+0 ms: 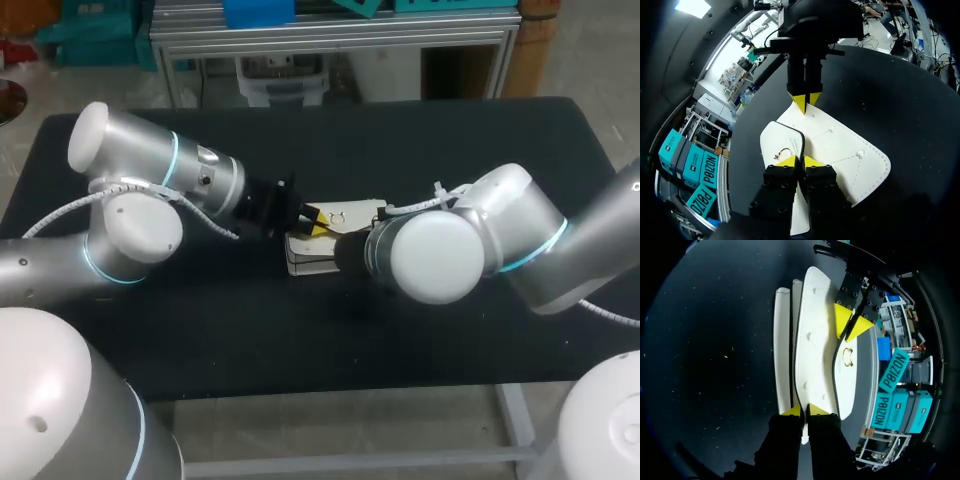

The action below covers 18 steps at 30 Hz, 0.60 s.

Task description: Pick up the bag, open it, inspect its contents, close it, and place it on the opposite side

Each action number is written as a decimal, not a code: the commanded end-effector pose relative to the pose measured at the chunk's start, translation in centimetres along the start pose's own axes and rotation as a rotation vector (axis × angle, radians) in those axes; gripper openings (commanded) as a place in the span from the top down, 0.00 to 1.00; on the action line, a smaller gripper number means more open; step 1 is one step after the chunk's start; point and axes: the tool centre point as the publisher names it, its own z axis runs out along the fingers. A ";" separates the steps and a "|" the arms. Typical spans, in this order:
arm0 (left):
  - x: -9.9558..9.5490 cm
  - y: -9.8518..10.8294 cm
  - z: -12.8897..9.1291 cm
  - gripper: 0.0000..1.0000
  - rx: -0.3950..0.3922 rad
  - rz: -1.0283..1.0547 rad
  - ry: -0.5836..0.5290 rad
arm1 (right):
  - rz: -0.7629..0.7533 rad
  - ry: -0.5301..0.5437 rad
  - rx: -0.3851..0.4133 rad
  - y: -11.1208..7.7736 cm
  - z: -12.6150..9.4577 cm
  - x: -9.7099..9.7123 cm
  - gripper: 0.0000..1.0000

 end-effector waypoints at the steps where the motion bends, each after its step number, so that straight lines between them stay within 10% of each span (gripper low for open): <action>1: 0.0 0.0 0.2 1.00 -0.004 0.003 0.007 | 0.000 -0.307 -0.009 -0.2 0.5 0.5 1.00; 18: 0.2 -0.8 0.3 0.92 0.029 0.023 -0.038 | 0.000 -0.307 -0.009 -0.2 0.5 0.5 1.00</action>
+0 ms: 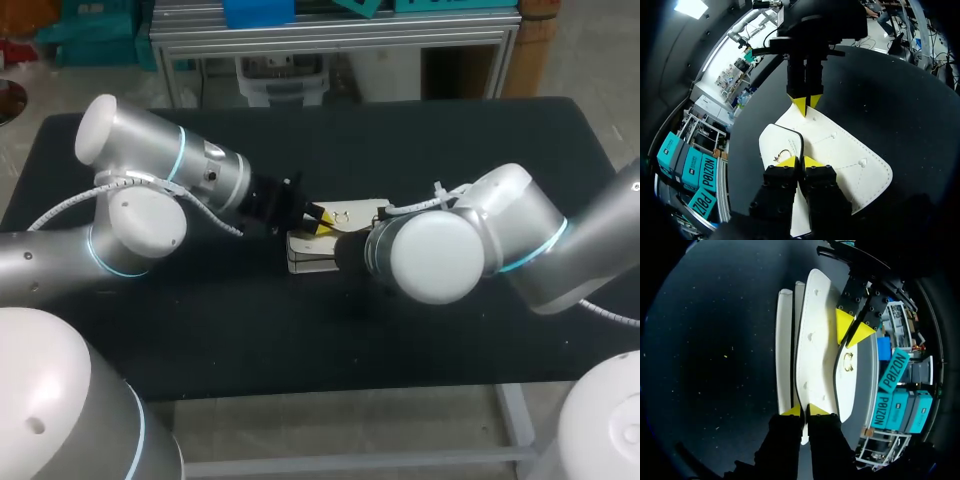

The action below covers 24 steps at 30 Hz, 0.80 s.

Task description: Pick up the bag, open it, inspect its contents, close it, and place it on the opposite side

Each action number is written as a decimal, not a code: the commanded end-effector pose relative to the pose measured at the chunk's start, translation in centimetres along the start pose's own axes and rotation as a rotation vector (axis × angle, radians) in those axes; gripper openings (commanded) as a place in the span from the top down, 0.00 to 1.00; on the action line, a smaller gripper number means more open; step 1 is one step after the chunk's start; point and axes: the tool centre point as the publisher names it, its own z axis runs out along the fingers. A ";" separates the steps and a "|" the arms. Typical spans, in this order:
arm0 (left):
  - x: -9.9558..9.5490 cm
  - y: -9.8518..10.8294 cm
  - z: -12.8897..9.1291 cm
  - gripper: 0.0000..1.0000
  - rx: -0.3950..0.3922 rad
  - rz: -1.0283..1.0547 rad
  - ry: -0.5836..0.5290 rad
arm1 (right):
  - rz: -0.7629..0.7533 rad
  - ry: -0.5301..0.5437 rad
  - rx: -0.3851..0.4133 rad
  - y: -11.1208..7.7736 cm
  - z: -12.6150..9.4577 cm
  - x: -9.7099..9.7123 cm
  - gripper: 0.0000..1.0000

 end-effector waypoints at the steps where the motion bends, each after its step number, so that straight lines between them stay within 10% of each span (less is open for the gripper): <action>1: 0.7 -0.2 -0.3 0.80 0.017 0.007 -0.064 | 0.000 -0.307 -0.010 -0.2 0.5 0.5 1.00; 10: -0.3 -1.1 -1.3 0.99 0.035 0.049 -0.209 | 0.000 -0.307 -0.010 -0.2 0.5 0.5 1.00; 24: 0.6 -2.0 -0.9 1.00 -0.015 0.199 -0.277 | 0.000 -0.307 -0.010 -0.2 0.5 0.5 1.00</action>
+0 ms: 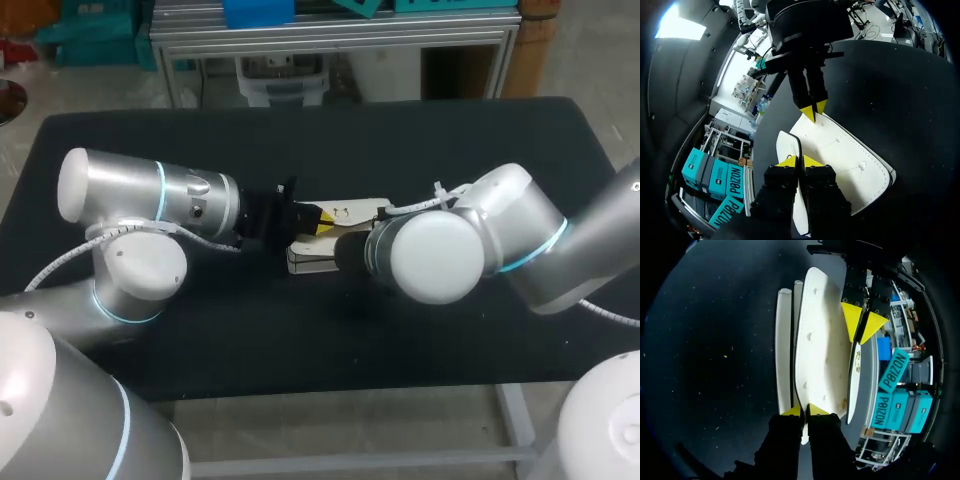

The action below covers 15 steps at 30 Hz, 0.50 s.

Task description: Pick up the bag, open it, inspect its contents, close it, and place it on the opposite side

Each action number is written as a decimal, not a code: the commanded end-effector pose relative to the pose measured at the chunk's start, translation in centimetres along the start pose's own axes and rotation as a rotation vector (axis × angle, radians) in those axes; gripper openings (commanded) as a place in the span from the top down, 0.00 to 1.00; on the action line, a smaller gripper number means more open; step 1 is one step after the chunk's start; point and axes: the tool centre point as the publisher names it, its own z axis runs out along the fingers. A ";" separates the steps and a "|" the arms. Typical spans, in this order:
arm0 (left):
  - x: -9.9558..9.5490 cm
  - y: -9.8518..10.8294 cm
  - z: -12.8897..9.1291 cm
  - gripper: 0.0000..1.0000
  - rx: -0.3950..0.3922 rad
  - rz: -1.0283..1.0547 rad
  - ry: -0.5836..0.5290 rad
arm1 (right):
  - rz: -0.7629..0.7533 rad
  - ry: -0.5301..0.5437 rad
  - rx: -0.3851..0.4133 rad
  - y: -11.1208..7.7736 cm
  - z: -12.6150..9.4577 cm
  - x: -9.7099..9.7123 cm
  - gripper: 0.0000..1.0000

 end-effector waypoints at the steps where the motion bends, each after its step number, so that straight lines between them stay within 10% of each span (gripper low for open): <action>1: 1.3 -0.8 -0.1 1.00 -0.013 0.044 -0.072 | 0.000 -0.307 -0.010 -0.2 0.4 0.5 1.00; 15: 2.5 0.5 -1.1 1.00 -0.030 0.043 -0.039 | 0.000 -0.307 -0.010 -0.2 0.4 0.5 1.00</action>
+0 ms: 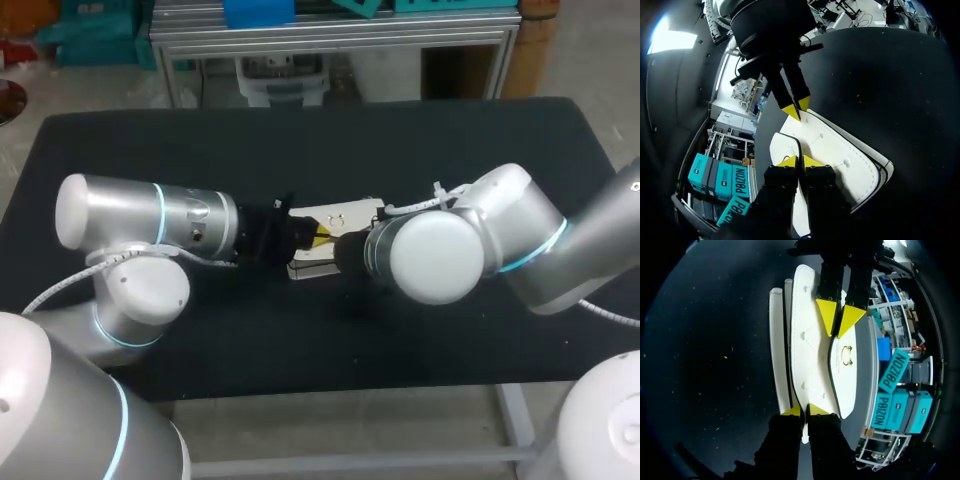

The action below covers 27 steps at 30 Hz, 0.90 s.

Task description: Pick up the bag, open it, inspect its contents, close it, and place it on the opposite side

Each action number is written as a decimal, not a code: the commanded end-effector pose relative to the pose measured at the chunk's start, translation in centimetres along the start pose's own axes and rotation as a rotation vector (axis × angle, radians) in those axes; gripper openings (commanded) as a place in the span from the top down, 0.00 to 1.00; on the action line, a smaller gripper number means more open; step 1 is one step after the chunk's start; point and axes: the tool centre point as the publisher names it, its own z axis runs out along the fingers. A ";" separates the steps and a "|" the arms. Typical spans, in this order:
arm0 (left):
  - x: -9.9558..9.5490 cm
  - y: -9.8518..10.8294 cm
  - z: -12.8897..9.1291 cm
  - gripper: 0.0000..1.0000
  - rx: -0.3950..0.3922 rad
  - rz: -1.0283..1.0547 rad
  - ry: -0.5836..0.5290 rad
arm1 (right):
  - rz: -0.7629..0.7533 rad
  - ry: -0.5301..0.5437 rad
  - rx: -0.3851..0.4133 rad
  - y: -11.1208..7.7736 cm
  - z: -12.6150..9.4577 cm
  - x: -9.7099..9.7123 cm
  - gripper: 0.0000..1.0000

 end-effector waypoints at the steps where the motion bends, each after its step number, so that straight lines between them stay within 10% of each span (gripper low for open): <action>1: 0.5 0.3 -1.0 1.00 0.020 -0.009 -0.019 | 0.001 -0.307 -0.009 -0.3 0.5 0.5 1.00; 27: 0.7 1.3 1.3 1.00 0.010 -0.037 0.073 | 0.001 -0.307 -0.009 -0.3 0.5 0.5 1.00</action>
